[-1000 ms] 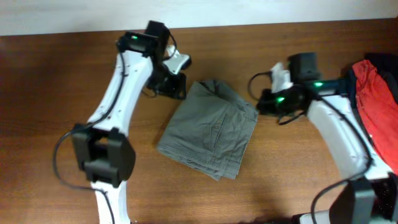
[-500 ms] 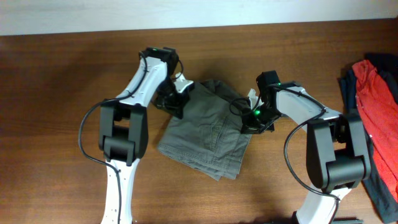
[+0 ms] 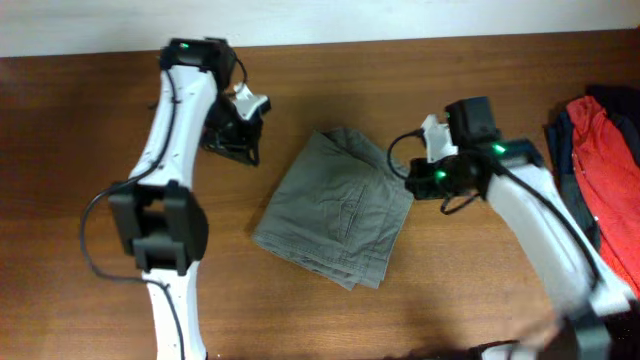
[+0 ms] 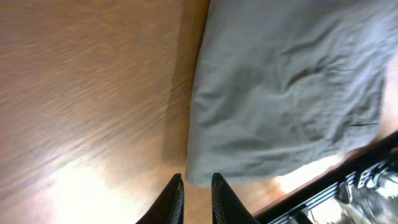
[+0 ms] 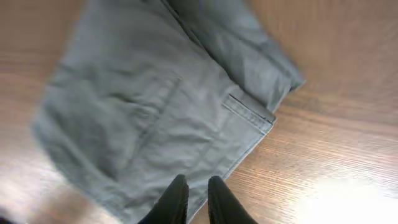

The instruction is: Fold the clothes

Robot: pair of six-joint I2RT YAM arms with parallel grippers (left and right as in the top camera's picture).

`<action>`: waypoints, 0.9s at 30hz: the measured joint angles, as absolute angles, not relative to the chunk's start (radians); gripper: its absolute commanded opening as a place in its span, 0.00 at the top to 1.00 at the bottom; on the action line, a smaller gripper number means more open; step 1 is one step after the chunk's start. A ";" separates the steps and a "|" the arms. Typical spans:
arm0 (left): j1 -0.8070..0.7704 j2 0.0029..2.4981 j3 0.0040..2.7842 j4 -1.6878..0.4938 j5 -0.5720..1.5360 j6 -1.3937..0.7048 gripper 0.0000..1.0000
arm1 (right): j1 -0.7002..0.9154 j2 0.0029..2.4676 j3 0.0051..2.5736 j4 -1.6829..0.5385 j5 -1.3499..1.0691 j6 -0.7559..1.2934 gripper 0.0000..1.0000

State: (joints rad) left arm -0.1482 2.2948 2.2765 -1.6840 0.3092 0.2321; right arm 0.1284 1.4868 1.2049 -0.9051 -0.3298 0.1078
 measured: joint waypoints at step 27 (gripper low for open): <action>-0.315 1.699 1.189 -0.826 0.348 -0.020 0.95 | 0.128 1.935 1.208 -0.541 -0.514 0.083 0.90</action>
